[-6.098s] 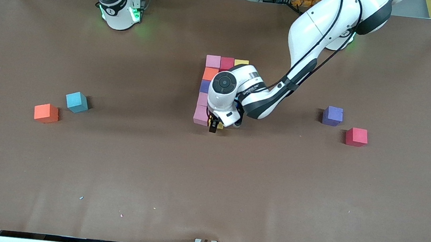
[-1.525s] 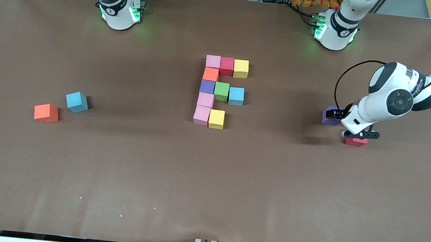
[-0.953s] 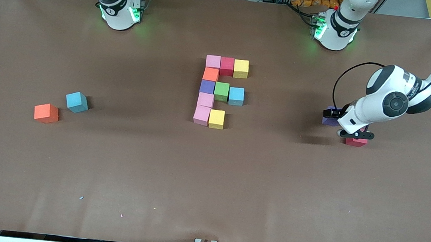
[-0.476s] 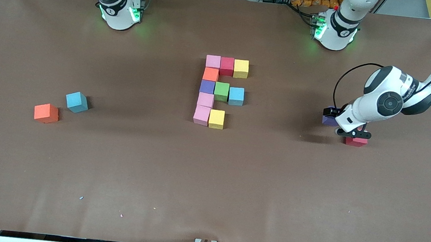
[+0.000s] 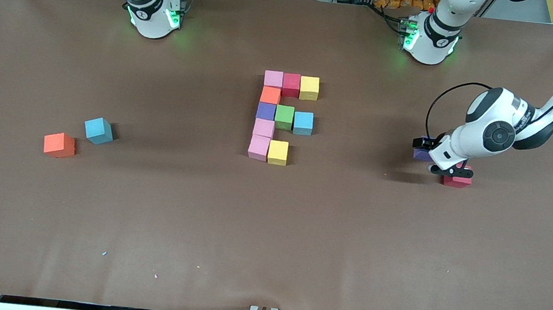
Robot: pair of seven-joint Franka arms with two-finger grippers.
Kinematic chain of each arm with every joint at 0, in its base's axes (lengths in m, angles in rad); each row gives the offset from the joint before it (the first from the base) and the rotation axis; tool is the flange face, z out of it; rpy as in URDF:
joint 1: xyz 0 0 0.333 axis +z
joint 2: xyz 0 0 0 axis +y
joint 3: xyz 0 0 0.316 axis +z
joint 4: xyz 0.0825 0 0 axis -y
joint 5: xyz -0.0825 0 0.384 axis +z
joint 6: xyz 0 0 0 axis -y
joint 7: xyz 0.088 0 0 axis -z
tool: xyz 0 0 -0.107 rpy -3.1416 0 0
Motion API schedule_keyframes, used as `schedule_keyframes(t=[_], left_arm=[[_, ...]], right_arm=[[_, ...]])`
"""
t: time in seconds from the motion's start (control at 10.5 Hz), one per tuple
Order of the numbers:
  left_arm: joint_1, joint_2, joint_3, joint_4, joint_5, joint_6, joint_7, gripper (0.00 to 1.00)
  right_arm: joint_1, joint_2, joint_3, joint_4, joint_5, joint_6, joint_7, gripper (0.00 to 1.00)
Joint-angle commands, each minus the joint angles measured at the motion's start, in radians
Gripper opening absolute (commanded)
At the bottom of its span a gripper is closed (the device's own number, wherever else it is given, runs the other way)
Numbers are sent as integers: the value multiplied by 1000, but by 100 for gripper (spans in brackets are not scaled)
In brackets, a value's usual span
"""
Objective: Arrange 11 blocks into digit 3
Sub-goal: 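Grasp the purple cube with the left gripper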
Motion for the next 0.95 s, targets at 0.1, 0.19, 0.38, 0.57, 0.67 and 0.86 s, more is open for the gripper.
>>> schedule_keyframes(t=[0.1, 0.19, 0.38, 0.57, 0.67, 0.86], left_arm=[[-24, 10, 14, 1, 40, 14, -51, 41], [-24, 10, 14, 5, 42, 14, -51, 26], [-36, 22, 14, 35, 31, 12, -83, 22], [-86, 20, 11, 89, 22, 2, -171, 21], [-117, 19, 9, 124, 14, -26, -189, 20], [-209, 22, 14, 225, -114, -60, -220, 20]], right_arm=[[-18, 4, 14, 15, 13, -9, 8, 100], [-18, 4, 14, 15, 13, -9, 7, 100], [-18, 4, 14, 15, 13, -10, 7, 100], [-18, 4, 14, 15, 13, -10, 7, 100], [-18, 4, 14, 15, 13, -12, 7, 100], [-18, 4, 14, 15, 13, -12, 7, 100]])
